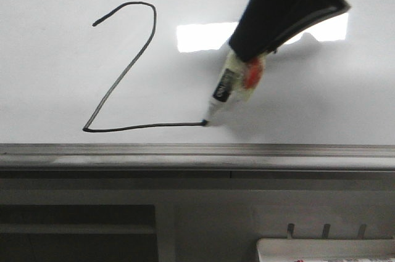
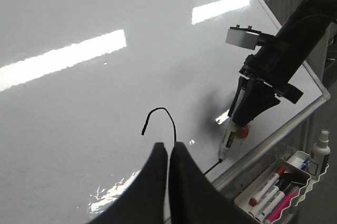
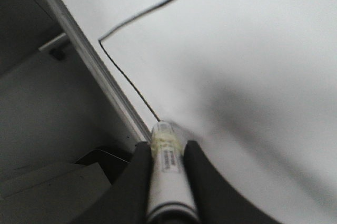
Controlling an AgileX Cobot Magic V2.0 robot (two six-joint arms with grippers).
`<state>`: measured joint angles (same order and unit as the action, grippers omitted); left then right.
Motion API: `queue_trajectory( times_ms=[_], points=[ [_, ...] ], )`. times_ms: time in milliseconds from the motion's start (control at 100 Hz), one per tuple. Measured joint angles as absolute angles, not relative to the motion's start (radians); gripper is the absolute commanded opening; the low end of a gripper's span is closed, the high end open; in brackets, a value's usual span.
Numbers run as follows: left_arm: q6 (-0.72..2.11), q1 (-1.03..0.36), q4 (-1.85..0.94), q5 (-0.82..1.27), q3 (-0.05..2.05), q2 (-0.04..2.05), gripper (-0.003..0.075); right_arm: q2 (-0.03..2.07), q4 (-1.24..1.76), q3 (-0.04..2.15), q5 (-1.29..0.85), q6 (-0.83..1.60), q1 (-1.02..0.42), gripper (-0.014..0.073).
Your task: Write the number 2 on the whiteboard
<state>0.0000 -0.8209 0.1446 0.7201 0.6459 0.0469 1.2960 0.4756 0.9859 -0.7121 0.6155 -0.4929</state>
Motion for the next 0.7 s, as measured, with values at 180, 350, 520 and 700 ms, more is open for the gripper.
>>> queue_trajectory(
  times_ms=[180, 350, 520, 700],
  points=[
    [0.000, -0.821, 0.145, 0.720, 0.646, 0.047, -0.0020, 1.272, 0.429, 0.986, -0.739, 0.567, -0.474, -0.0060],
    [0.000, -0.821, 0.143, 0.720, 0.646, 0.047, -0.0020, 1.234, 0.411, 1.003, -0.740, 0.571, -0.504, -0.0060],
    [0.000, -0.821, 0.105, 0.717, 0.646, 0.054, 0.0123, 1.122, 0.454, 1.100, -0.702, 0.633, -0.675, -0.0060],
    [0.083, -0.821, -0.047, 0.716, 0.679, 0.188, 0.0333, 1.092, 0.473, 1.148, -0.698, 0.646, -0.902, -0.0060]
  ],
)
